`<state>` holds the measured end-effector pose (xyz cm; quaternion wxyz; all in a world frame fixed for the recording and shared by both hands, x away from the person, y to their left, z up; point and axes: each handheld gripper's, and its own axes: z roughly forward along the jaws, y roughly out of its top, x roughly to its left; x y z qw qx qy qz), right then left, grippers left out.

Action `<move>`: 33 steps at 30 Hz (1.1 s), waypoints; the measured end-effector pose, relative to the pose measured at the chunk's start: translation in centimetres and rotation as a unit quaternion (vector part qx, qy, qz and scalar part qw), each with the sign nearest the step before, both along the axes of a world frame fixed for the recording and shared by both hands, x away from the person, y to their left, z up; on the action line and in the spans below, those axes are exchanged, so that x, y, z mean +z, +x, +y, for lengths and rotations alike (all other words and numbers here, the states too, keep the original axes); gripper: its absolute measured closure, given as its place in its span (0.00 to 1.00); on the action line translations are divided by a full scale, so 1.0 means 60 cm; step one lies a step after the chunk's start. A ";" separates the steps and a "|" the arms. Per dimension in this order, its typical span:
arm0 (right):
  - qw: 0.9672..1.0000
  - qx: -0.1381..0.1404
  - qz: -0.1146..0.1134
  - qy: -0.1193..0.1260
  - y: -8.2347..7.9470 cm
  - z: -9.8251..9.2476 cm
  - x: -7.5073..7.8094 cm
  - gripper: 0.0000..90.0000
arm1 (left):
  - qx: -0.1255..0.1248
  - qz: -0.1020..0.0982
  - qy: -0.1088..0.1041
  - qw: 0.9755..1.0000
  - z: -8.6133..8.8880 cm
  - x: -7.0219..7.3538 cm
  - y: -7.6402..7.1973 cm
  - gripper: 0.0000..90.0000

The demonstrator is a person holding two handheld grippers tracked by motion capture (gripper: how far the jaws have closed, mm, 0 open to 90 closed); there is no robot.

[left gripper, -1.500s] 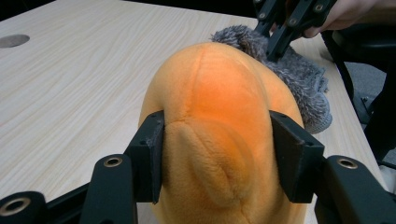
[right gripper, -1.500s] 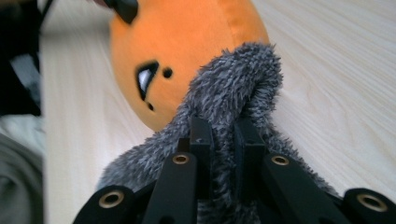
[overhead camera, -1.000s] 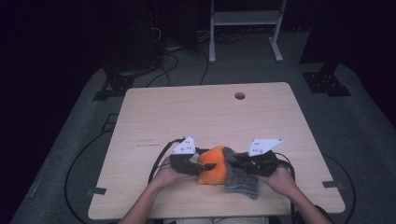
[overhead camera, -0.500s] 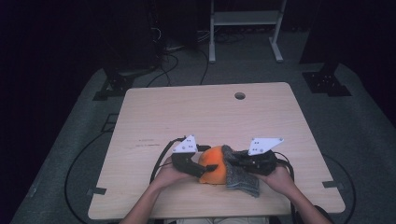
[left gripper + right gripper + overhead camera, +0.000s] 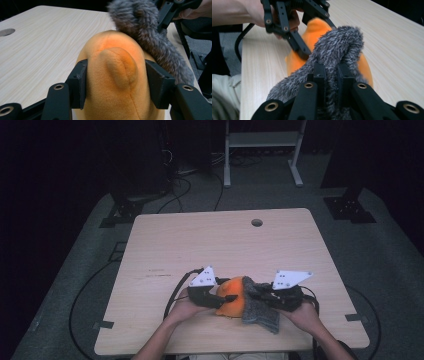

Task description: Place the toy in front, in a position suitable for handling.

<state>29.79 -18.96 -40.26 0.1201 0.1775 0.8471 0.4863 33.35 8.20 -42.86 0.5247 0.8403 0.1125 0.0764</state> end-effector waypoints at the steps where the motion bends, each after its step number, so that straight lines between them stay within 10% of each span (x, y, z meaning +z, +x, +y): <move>1: 1.000 0.004 -0.002 -0.011 0.003 0.008 0.000 0.89 | 0.001 0.001 0.003 1.000 0.002 0.000 0.001 0.44; 5: 1.000 -0.001 0.012 -0.004 0.014 0.008 -0.014 0.89 | 0.020 0.043 -0.008 0.999 0.011 -0.002 0.008 0.19; 12: 0.999 -0.014 0.019 -0.033 0.006 -0.023 -0.020 0.89 | 0.010 0.016 0.003 1.000 0.006 0.001 -0.003 0.43; 19: 1.000 0.011 -0.006 -0.001 -0.005 0.005 0.012 0.89 | 0.000 -0.010 0.011 1.000 -0.010 0.005 -0.011 0.48; 23: 1.000 0.011 0.006 -0.003 0.008 0.007 -0.004 0.89 | 0.001 0.046 -0.014 0.999 0.003 0.002 0.000 0.27; 33: 1.000 0.003 -0.006 -0.008 -0.008 -0.003 0.002 0.89 | 0.007 0.014 -0.004 1.000 -0.002 0.003 -0.006 0.51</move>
